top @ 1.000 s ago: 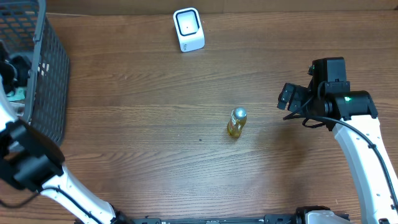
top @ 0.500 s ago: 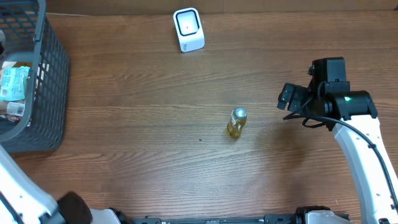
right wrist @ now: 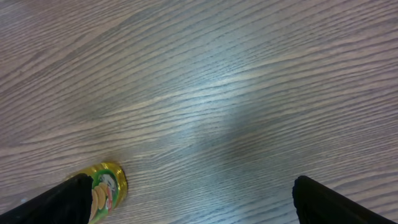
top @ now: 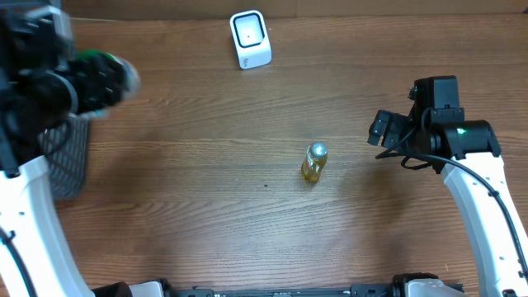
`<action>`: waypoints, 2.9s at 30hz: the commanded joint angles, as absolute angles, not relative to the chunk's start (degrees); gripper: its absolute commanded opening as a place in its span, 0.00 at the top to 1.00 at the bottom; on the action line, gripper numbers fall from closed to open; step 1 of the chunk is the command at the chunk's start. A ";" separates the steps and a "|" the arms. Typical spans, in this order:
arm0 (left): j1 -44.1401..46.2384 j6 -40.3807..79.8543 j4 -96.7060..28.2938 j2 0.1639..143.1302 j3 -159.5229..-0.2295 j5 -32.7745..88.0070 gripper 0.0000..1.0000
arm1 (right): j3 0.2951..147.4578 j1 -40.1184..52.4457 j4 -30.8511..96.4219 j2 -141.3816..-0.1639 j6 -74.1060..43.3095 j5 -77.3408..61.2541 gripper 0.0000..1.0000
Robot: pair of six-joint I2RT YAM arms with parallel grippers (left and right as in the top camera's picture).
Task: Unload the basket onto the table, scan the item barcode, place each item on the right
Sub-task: 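Carry the green-capped jar toward the scanner with the left gripper, then place the jar on the table beside the yellow bottle and release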
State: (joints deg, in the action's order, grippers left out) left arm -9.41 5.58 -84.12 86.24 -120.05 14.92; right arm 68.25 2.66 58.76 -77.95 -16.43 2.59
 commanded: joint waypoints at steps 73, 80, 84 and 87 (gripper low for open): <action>36.88 14.37 -55.29 121.51 -99.55 -5.78 0.42 | 69.45 2.55 58.63 -77.60 -16.10 3.11 0.00; 36.88 12.58 -51.55 121.51 -96.20 -2.90 0.37 | 69.45 2.55 58.63 -77.60 -16.10 3.11 0.00; 36.88 12.53 -51.62 121.49 -96.25 -2.94 0.01 | 69.45 2.55 58.61 -77.60 -16.10 3.11 0.00; 36.58 12.21 -52.97 121.25 -97.12 -3.16 0.00 | 69.45 2.55 58.63 -77.60 -16.10 3.11 0.00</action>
State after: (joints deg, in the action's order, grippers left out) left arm 36.77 13.37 -52.45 121.40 -97.10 -3.86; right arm 68.25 2.66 58.74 -77.95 -16.45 2.59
